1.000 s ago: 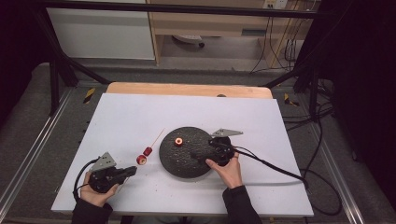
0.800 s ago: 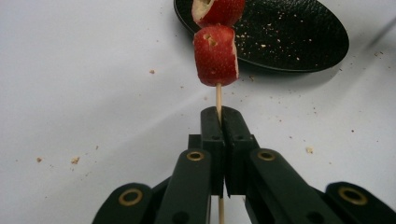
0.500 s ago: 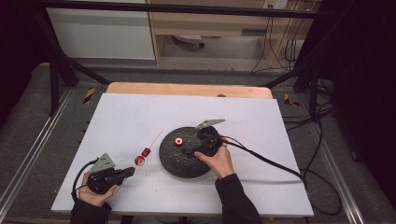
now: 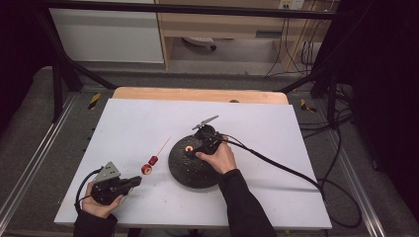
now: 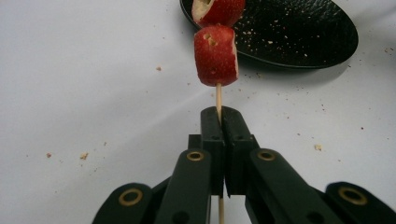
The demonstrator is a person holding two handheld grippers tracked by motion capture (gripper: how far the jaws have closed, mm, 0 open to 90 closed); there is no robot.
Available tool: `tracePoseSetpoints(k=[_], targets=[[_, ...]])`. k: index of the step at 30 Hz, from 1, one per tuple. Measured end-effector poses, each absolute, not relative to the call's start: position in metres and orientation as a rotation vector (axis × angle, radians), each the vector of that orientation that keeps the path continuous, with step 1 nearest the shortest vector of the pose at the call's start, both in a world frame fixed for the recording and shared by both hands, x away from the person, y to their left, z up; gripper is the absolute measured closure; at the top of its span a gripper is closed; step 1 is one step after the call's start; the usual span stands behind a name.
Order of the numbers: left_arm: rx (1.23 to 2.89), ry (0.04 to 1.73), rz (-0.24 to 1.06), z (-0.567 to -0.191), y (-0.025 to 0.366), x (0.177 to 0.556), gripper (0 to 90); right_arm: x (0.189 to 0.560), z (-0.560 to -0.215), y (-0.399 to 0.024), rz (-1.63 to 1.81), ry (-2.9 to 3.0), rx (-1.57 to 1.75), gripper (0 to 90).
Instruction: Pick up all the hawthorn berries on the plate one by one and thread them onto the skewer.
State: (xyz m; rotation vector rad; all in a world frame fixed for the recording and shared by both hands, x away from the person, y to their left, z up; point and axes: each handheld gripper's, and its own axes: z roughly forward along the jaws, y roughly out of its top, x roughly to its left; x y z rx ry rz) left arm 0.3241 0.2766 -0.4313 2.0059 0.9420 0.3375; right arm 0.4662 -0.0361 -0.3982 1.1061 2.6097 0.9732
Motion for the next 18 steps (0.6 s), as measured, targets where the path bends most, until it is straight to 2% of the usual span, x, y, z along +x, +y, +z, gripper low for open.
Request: tracePoseSetpoints(k=[6, 18], targets=[[2.006, 0.945, 0.337, -0.432, 0.277, 0.324, 88.4, 0.478, -0.403, -0.024, 0.899, 2.658, 1.062, 19.8], [2.008, 0.944, 0.332, -0.432, 0.276, 0.325, 88.4, 0.494, -0.413, -0.012, 0.793, 2.740, 1.011, 40.8]])
